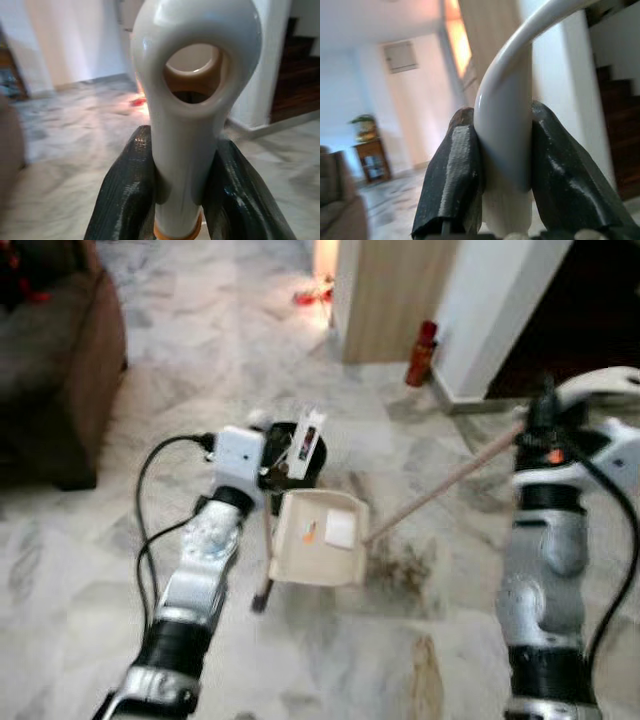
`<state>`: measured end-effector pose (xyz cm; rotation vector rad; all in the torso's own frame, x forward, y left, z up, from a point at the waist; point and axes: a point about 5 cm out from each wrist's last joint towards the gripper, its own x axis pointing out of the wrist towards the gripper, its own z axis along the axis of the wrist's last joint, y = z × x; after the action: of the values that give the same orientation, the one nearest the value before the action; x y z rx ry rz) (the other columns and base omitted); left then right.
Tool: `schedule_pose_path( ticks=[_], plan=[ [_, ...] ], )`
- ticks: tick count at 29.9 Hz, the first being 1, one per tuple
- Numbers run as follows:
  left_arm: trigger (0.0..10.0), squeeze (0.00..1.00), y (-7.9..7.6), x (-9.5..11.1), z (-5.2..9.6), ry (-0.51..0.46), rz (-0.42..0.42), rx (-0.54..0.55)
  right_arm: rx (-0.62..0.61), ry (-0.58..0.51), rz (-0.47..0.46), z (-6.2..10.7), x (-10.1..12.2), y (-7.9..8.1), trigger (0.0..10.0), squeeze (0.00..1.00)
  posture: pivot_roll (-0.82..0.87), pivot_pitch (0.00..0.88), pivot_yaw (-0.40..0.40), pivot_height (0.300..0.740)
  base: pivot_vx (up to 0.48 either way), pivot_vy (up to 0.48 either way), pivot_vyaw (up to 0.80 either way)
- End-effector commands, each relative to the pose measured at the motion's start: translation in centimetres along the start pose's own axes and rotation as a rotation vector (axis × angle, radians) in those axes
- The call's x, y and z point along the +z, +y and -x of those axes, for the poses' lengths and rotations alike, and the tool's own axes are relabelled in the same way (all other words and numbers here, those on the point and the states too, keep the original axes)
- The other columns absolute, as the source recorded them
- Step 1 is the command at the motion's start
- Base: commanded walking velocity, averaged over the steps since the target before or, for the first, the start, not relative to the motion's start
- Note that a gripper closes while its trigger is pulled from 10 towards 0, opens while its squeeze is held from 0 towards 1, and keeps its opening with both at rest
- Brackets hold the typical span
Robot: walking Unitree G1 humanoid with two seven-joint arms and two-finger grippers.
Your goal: Sweep floor
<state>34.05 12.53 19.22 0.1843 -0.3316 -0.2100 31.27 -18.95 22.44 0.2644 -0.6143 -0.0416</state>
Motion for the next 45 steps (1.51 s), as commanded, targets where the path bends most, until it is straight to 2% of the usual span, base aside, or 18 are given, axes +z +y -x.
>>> schedule_pose_path(
  ticks=[1,6,27,29,45],
  plan=[
    [10.0,0.00,-0.6,1.1,-0.2,-0.048,0.016,-0.014,0.002,-0.065,-0.044,-0.5,1.4,0.3,10.0,0.00,0.11,0.118,-0.040,0.740,0.296,0.000,0.70],
    [10.0,0.00,-0.5,1.2,-0.3,-0.051,0.011,-0.012,0.011,-0.071,-0.045,-0.6,1.5,0.5,10.0,0.00,0.11,0.119,-0.041,0.740,0.298,0.000,0.77],
    [10.0,0.00,-0.3,1.4,-0.4,-0.053,0.006,-0.004,-0.037,-0.040,-0.094,-0.7,1.2,0.1,10.0,0.00,0.12,0.129,-0.042,0.740,0.298,0.000,0.00],
    [10.0,0.00,-0.3,1.4,-0.4,-0.054,0.007,-0.004,-0.040,-0.038,-0.100,-0.8,1.2,0.1,10.0,0.00,0.12,0.129,-0.042,0.740,0.296,0.000,-0.80],
    [10.0,0.00,0.0,1.5,-0.3,-0.057,0.001,0.003,-0.029,-0.089,-0.108,-1.2,2.3,0.6,10.0,0.00,0.12,0.129,-0.044,0.740,0.298,0.000,0.00]
  ],
)
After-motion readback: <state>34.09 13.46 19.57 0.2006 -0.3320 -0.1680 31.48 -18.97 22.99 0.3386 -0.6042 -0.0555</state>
